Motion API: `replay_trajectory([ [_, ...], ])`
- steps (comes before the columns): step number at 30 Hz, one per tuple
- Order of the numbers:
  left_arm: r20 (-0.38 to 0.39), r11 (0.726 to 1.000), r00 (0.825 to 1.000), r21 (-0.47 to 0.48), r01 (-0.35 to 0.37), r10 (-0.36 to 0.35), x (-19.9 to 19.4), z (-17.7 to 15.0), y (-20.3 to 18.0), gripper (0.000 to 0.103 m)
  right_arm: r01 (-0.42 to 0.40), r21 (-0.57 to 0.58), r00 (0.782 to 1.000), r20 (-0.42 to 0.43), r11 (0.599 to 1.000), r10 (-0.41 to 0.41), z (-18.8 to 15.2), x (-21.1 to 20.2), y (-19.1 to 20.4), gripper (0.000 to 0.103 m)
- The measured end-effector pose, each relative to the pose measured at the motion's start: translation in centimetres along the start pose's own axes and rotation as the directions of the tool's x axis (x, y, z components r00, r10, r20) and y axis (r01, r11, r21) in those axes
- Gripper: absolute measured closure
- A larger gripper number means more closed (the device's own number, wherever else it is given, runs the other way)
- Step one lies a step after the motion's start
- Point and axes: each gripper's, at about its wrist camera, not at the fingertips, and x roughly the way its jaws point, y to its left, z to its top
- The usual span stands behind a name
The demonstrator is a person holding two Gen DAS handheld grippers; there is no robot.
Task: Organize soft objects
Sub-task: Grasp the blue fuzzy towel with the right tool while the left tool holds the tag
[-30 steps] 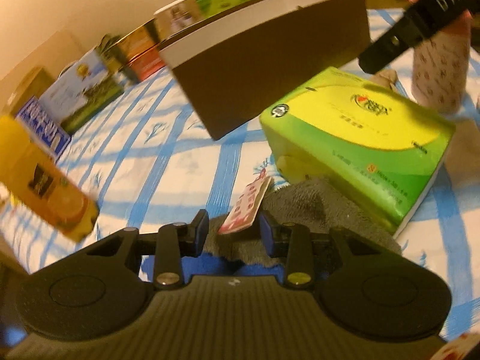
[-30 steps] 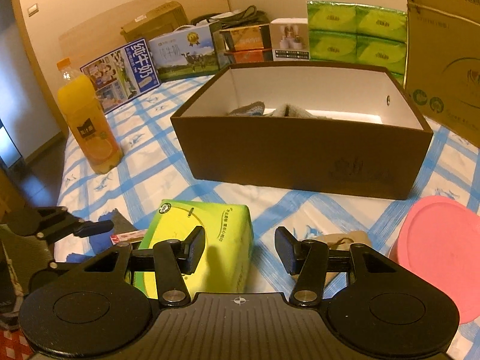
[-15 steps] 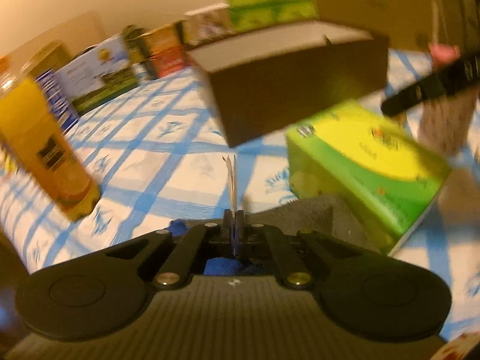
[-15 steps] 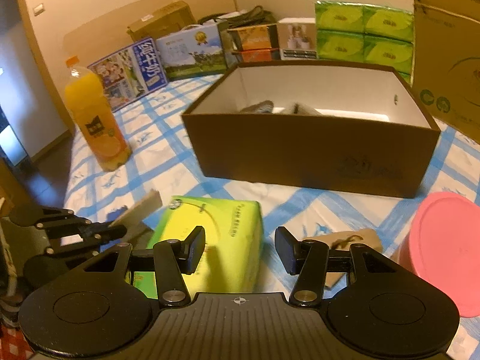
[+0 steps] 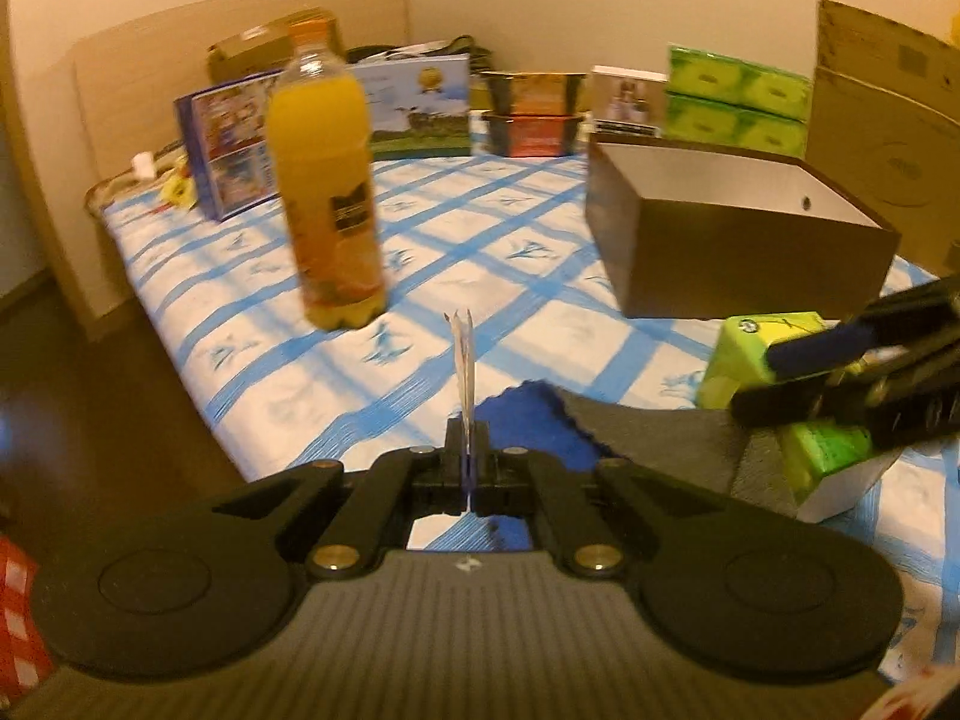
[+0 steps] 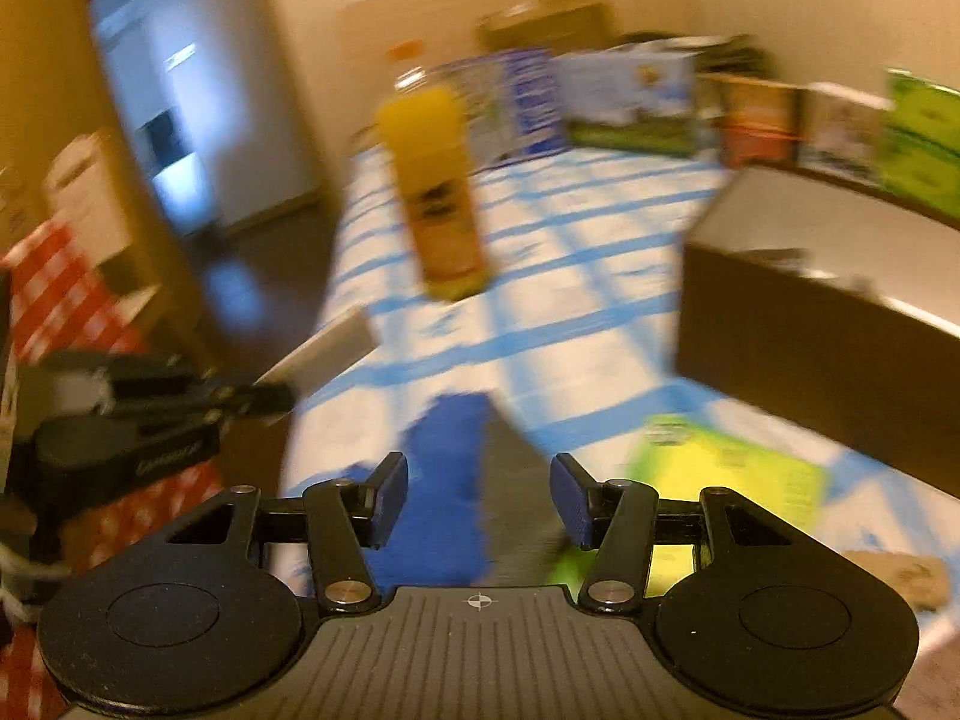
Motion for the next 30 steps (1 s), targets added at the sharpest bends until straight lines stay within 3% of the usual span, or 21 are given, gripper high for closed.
replay_trajectory([
  [2, -0.002, 1.0, 1.0, -0.009, -0.016, 0.016, -0.3, -0.3, 0.5, 0.101, -0.022, -0.066, 0.998, -0.056, 0.998, 0.018, 0.0, 1.9, 1.6, 0.048],
  [4, -0.007, 0.999, 1.0, -0.026, -0.024, 0.023, -0.5, -0.5, 1.0, 0.101, -0.022, -0.125, 0.994, -0.112, 0.992, 0.008, -0.3, 3.6, 2.8, 0.04],
  [6, -0.01, 0.999, 1.0, -0.04, -0.029, 0.029, -0.5, -0.8, 1.5, 0.101, -0.006, -0.159, 0.991, -0.131, 0.987, -0.015, -0.7, 4.9, 3.5, 0.023],
  [9, -0.021, 0.997, 0.999, -0.069, -0.026, 0.024, -0.4, -1.2, 2.1, 0.101, 0.005, -0.197, 0.984, -0.175, 0.98, -0.04, -1.2, 7.0, 4.2, 0.017],
  [15, -0.04, 0.995, 0.999, -0.093, -0.032, 0.029, 0.0, -2.0, 2.6, 0.101, -0.015, -0.265, 0.961, -0.27, 0.964, -0.059, -1.8, 9.6, 4.4, 0.013],
  [21, -0.055, 0.994, 0.998, -0.106, -0.034, 0.028, 0.3, -2.5, 2.7, 0.101, 0.058, -0.292, 0.93, -0.331, 0.955, -0.158, -2.7, 12.1, 4.6, 0.013],
  [22, -0.057, 0.994, 0.998, -0.108, -0.033, 0.027, 0.3, -2.6, 2.7, 0.101, 0.068, -0.274, 0.929, -0.332, 0.959, -0.16, -2.8, 12.3, 4.4, 0.014],
  [25, -0.059, 0.993, 0.998, -0.114, -0.032, 0.025, 0.4, -2.7, 2.7, 0.101, 0.074, -0.221, 0.933, -0.329, 0.972, -0.146, -2.6, 12.3, 3.7, 0.03],
  [30, -0.058, 0.992, 0.998, -0.122, -0.031, 0.024, 0.4, -2.6, 2.5, 0.101, 0.125, -0.189, 0.935, -0.306, 0.974, -0.179, -1.7, 11.8, 2.9, 0.074],
])
